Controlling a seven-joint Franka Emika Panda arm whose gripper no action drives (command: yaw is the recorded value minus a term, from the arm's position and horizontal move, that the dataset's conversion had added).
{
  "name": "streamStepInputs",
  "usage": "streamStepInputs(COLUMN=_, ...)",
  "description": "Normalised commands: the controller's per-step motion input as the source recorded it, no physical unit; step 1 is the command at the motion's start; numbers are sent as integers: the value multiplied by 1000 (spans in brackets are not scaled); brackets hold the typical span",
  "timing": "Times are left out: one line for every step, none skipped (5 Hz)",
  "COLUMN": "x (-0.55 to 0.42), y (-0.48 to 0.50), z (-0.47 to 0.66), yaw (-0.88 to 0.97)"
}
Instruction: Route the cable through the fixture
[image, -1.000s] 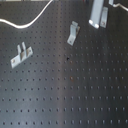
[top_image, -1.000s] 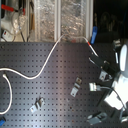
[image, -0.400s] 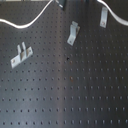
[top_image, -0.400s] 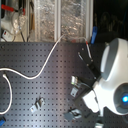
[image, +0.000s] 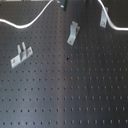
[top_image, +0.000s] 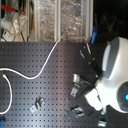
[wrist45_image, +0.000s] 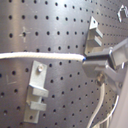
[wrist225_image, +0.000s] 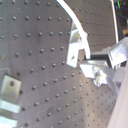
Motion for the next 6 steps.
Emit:
streamStepInputs(x=441, y=-301, z=136, yaw=-160)
streamStepInputs(x=480, y=-327, z=237, yaw=-389)
streamStepInputs(x=-305, y=-660, z=8, yaw=-226)
streamStepInputs(x=-249, y=-556, z=-129, yaw=-143)
streamStepInputs(x=-417, y=-447, z=-44, yaw=-29)
streamStepInputs(x=-620, y=-294, z=-18, yaw=0)
